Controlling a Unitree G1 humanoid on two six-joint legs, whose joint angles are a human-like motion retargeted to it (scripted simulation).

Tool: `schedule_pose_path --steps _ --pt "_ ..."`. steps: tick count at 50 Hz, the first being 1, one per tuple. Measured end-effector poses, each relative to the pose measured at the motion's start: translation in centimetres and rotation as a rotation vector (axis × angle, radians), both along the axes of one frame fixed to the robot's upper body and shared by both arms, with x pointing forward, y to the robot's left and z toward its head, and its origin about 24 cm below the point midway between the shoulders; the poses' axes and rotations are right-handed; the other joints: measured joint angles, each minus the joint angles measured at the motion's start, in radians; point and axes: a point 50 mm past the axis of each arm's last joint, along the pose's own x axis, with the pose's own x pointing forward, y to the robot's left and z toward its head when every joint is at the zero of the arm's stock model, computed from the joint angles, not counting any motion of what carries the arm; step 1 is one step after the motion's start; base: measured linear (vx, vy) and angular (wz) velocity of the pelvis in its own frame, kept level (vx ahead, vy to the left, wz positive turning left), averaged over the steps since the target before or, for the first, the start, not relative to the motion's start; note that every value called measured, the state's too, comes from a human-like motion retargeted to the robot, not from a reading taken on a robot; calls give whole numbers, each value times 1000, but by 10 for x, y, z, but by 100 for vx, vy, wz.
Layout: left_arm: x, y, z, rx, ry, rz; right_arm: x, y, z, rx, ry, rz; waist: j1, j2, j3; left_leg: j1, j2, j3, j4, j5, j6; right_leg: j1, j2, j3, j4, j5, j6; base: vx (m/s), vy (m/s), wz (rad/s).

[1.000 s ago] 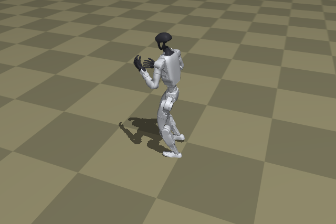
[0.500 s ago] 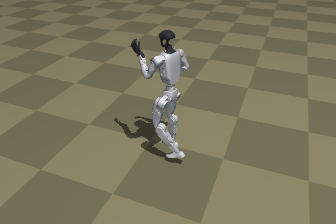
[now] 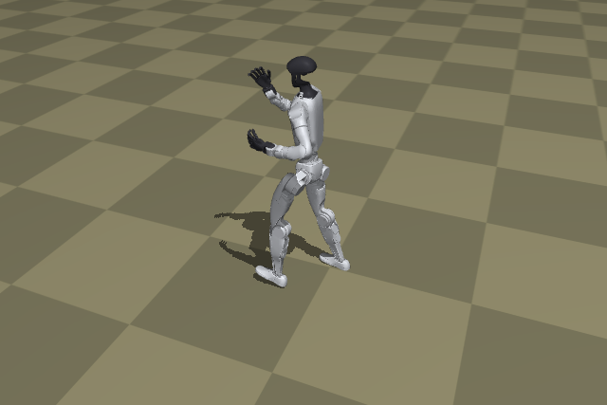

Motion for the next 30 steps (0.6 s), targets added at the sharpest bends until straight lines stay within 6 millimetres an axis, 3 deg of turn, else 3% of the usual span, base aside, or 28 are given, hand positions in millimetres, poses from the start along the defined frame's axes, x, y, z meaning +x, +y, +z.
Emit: schedule_pose_path --steps 2,5,8,10,12,13,15,17,19,20,22,24,27,30 --pt "-21 21 -4 11 83 42 -12 -6 25 -15 -139 -29 26 -16 57 -45 2 68 290 -125 68 -71 -25 8 71 -14 -6 -93 -22 -14" --pt "-39 42 -3 -6 112 173 -20 -26 26 12 -151 -52 4 -33 80 -68 25 127 688 -244 141 -194 -21 28 168 45 -3 -87 -21 8" --pt "-32 39 -6 -69 47 306 -13 -48 -19 106 94 5 -111 -54 47 10 -29 88 802 -210 115 -215 -12 -7 49 185 0 -85 -14 60" --pt "-12 27 -9 -82 -17 341 -8 -61 -70 186 344 27 -185 -64 17 102 -91 36 747 -95 64 -227 -6 -20 -40 305 -2 -90 -6 49" --pt "19 7 -4 -63 -98 321 -11 -74 -129 227 608 -63 -233 -64 -5 212 -155 -39 611 35 11 -264 12 15 -93 409 22 -99 -4 11" --pt "33 -4 5 -39 -156 303 -18 -81 -157 223 727 -144 -253 -57 -8 272 -178 -82 526 53 -4 -285 26 46 -106 437 39 -106 -3 -6" --pt "66 -30 36 14 -333 262 -41 -98 -204 190 919 -335 -280 -16 25 396 -177 -154 344 -63 5 -320 65 89 -89 430 67 -113 0 1" --pt "85 -54 92 33 -588 228 -67 -118 -232 195 1060 -459 -322 53 87 449 -123 -202 225 -292 37 -376 90 36 59 336 68 -120 5 64" --pt "88 -79 153 50 -861 188 -88 -135 -247 221 1162 -518 -370 100 144 408 -86 -245 233 -458 76 -452 53 -77 332 187 41 -116 7 128" --pt "83 -92 182 62 -993 166 -97 -141 -251 221 1198 -538 -389 111 167 363 -82 -268 272 -512 98 -484 13 -132 484 106 19 -108 5 121" --pt "70 -111 218 98 -1187 122 -99 -146 -246 107 1189 -570 -373 108 167 246 -100 -270 357 -502 111 -504 -48 -159 681 -5 -31 -99 3 50" --pt "60 -119 227 126 -1273 97 -90 -142 -232 -64 1104 -574 -306 105 141 175 -99 -231 335 -404 96 -471 -35 -118 732 -48 -52 -88 -2 -68" --pt "55 -111 208 115 -1213 81 -61 -126 -202 -217 907 -504 -196 129 86 149 -56 -177 131 -194 63 -352 54 -38 601 -13 -30 -82 -10 -129" --pt "49 -85 165 15 -977 46 -32 -101 -169 -185 747 -329 -143 173 25 130 -2 -139 -90 20 14 -198 130 12 371 152 -2 -86 -19 -85"
